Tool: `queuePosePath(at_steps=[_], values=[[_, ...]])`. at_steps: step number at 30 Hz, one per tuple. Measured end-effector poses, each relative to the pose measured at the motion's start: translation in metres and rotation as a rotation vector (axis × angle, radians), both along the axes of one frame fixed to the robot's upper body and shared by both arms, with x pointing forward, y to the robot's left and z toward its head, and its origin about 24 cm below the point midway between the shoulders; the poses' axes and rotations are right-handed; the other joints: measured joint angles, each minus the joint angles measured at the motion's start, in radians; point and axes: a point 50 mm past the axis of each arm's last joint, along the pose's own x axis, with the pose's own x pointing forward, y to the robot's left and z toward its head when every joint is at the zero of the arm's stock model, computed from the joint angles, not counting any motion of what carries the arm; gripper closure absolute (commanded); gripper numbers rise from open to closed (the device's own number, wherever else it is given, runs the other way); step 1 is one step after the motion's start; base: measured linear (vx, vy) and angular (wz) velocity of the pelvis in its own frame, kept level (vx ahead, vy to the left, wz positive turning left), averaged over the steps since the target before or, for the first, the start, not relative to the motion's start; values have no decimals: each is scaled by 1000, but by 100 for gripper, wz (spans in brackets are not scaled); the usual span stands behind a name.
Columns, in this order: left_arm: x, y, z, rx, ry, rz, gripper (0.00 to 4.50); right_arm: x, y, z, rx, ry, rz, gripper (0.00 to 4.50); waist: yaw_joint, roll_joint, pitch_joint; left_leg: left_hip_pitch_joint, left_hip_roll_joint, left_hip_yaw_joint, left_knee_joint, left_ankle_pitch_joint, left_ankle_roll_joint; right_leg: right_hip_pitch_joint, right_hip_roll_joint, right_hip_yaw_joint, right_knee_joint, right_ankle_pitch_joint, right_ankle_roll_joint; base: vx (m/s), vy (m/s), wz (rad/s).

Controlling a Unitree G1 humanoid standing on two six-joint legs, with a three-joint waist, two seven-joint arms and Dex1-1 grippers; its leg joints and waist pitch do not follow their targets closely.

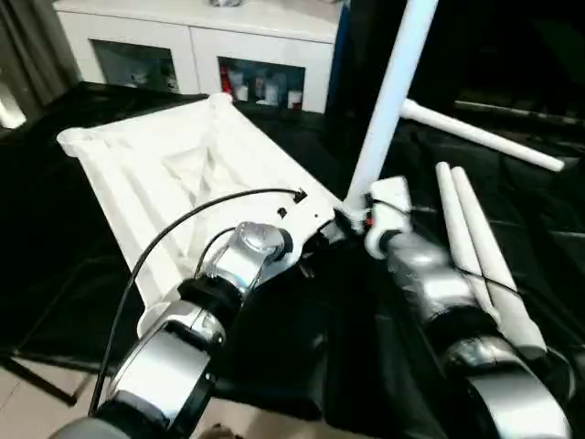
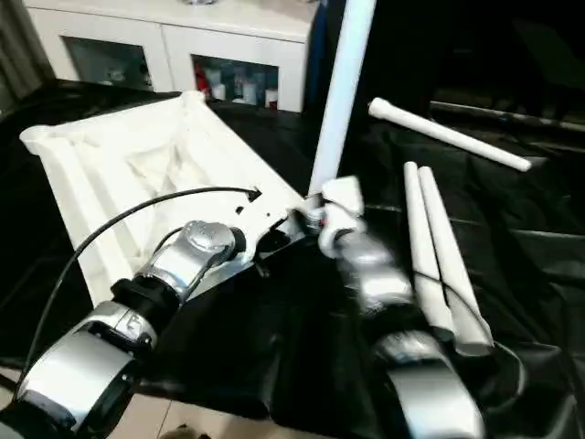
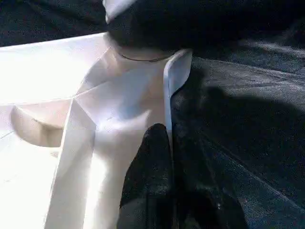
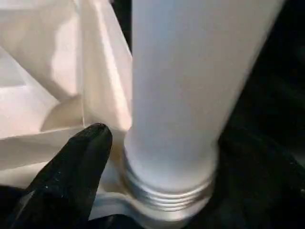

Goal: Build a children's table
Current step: Rotate leg to tighten, then rotate table base

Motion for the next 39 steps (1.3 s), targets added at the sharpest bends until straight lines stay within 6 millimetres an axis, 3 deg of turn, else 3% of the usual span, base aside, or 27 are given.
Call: queuePosePath(at_steps=[9,12,18,24,31,35,39], values=[[9,4,24,-211,-79,67,346,-17,-27,19,-44,-29,24,44,2,-2,2,-21,3,0,-1,3,5,-19,0,-5,1,0,0,0,0,0],[18,20,41,-247,-144,139,324,-22,-31,17,-77,4,37,44,-1,-1,2,-22,4,-1,0,2,5,-19,1,-6,0,0,0,0,0,0],[28,99,84,-166,-380,357,319,-32,-19,-4,-97,103,82,44,-19,2,3,-21,4,-2,0,0,0,-19,1,-7,1,0,0,0,0,0],[2,172,83,20,-395,543,319,-35,-10,-12,-140,163,115,44,-18,2,3,-23,4,-2,1,0,0,-20,1,-7,1,0,0,0,0,0],[-30,253,115,308,-514,868,319,-34,0,-22,-141,208,122,44,-16,5,5,-23,4,-4,5,1,-2,-18,1,-7,3,0,0,0,0,0],[-54,291,109,497,-466,982,319,-31,12,-29,-124,230,131,44,-22,6,5,-21,4,-4,5,1,-2,-18,1,-7,4,1,0,0,0,0],[-74,297,76,593,-255,920,319,-25,21,-27,-112,224,146,44,-16,7,6,-22,4,-4,5,1,-2,-19,1,-7,5,1,-1,0,0,0]])
